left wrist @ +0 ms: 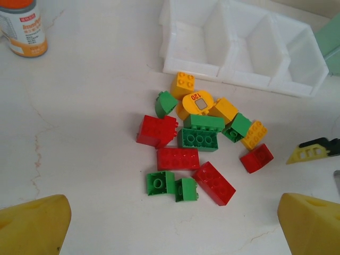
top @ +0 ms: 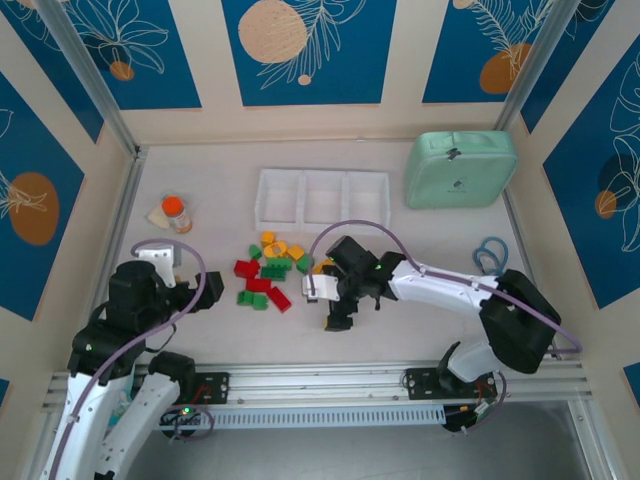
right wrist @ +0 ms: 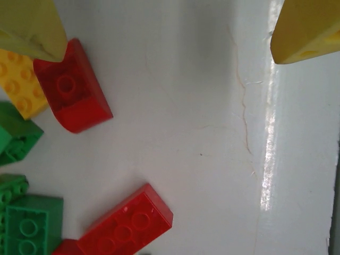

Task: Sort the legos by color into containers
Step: Move the lego to the bottom-center of the table.

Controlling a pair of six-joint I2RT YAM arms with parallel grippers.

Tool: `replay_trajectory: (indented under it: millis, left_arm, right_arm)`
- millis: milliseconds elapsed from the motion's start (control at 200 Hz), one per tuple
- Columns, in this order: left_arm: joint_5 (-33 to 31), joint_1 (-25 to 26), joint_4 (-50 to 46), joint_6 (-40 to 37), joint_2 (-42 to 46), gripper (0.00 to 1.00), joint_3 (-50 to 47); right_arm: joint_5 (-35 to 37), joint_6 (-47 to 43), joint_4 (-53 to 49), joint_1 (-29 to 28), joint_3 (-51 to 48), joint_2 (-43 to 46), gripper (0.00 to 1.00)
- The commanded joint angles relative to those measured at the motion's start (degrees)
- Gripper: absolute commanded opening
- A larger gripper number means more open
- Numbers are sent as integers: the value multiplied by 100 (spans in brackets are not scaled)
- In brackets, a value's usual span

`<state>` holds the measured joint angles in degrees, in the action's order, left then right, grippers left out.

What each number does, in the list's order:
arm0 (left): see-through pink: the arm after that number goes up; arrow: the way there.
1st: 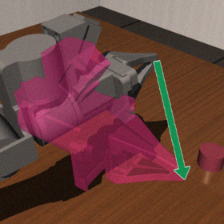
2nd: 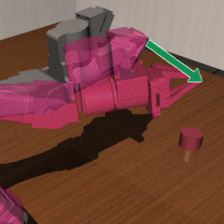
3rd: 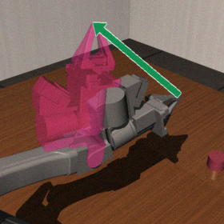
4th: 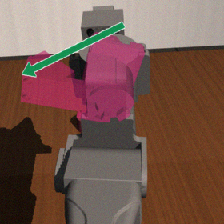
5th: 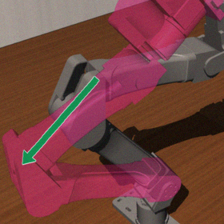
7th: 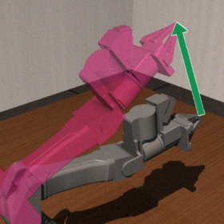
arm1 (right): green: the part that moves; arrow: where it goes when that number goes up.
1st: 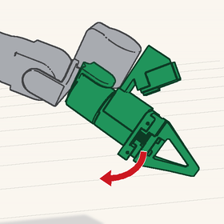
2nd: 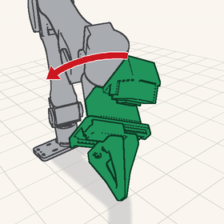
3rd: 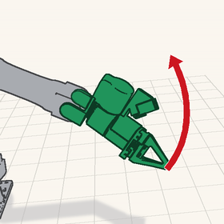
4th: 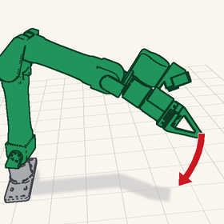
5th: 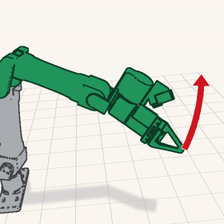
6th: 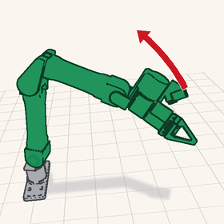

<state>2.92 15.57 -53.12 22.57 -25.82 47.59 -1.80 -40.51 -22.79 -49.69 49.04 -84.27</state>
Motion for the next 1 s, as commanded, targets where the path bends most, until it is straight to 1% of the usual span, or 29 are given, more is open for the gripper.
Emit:
replay_trajectory:
  millis: [0,50,100,250,365,545,830,996]
  left_arm:
    - [-125,42,106,22,180,99,-74]
    - [-112,42,118,19,234,99,-83]
    - [-132,43,110,42,260,99,-84]
    - [-160,48,126,45,327,99,-92]
    - [-159,42,143,46,380,99,-101]
    - [-169,42,179,24,481,99,-127]
    - [-142,45,245,3,657,99,-168]
    - [-186,45,252,9,736,99,-180]
  right_arm:
    - [-303,-575,247,23,311,-296,99]
    - [-290,-528,219,68,492,-492,94]
    - [-283,-487,177,116,649,-658,92]
    - [-290,-619,309,161,824,-981,91]
    - [-341,-696,-60,264,1069,-1229,88]
    - [-450,-871,-229,397,1038,-1315,88]
    - [-237,-1077,-549,434,1092,-1657,86]
    - [-119,-1034,-437,443,1075,-1737,85]
